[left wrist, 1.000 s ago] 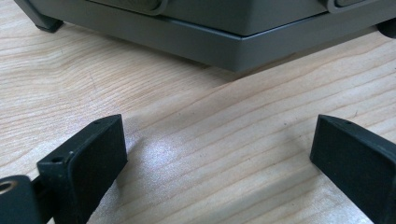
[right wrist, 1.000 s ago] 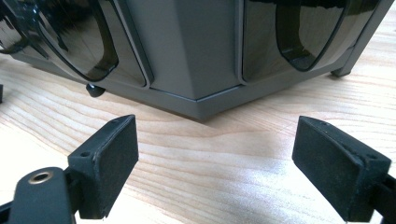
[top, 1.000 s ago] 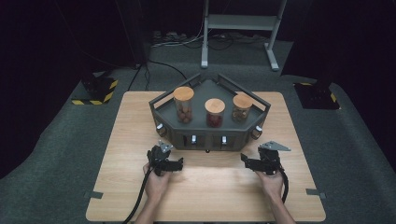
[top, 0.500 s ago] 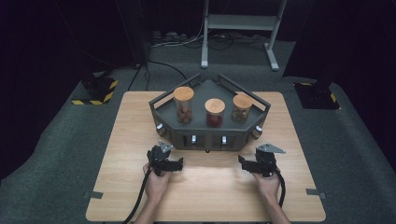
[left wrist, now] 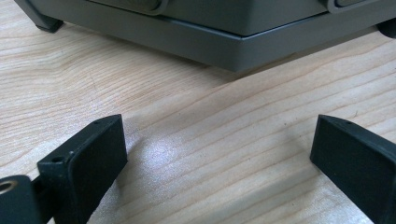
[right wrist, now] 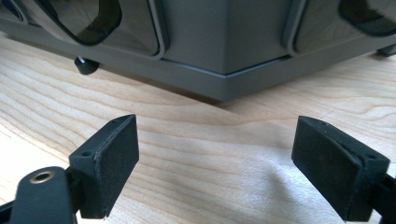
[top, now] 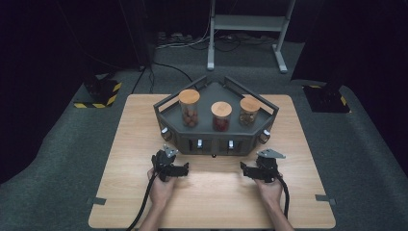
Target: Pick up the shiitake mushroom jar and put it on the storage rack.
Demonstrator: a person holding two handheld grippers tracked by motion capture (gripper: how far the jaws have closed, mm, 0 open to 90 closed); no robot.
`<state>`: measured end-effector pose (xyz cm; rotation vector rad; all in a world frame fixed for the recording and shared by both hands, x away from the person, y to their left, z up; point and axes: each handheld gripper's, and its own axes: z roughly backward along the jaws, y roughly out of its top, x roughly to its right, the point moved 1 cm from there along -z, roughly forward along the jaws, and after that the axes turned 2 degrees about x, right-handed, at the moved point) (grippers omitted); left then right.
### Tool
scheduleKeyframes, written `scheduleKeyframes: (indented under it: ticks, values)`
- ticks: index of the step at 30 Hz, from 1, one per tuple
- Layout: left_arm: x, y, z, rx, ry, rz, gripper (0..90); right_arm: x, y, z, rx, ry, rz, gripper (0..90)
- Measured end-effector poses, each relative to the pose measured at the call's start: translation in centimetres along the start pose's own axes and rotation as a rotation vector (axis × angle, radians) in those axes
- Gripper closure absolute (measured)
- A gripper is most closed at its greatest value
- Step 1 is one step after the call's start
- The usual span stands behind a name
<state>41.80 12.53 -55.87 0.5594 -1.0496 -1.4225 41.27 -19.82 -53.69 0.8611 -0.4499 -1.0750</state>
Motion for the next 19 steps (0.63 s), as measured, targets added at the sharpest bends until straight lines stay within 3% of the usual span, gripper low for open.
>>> scheduleKeyframes:
  ticks: [8, 12, 14, 15, 19]
  values:
    - [0.03, -0.01, -0.02, 0.002, 0.000, 0.004, 3.5, -0.37, -0.75, -0.83, -0.022, -0.017, 0.005, 14.5]
    - [0.05, -0.01, -0.03, 0.003, 0.000, 0.006, 3.5, -0.56, -0.76, -1.00, -0.046, -0.025, 0.031, 13.8]
    - [0.05, -0.01, -0.03, 0.004, 0.000, 0.006, 3.5, -0.94, -0.77, -1.14, -0.061, -0.048, 0.079, 13.8]
    - [0.06, -0.01, -0.03, 0.004, 0.000, 0.006, 3.5, -0.98, -0.78, -1.13, -0.062, -0.034, 0.090, 13.7]
    - [0.05, -0.01, -0.03, 0.004, 0.001, 0.006, 3.5, -0.94, -0.79, -1.13, -0.062, -0.031, 0.091, 13.7]
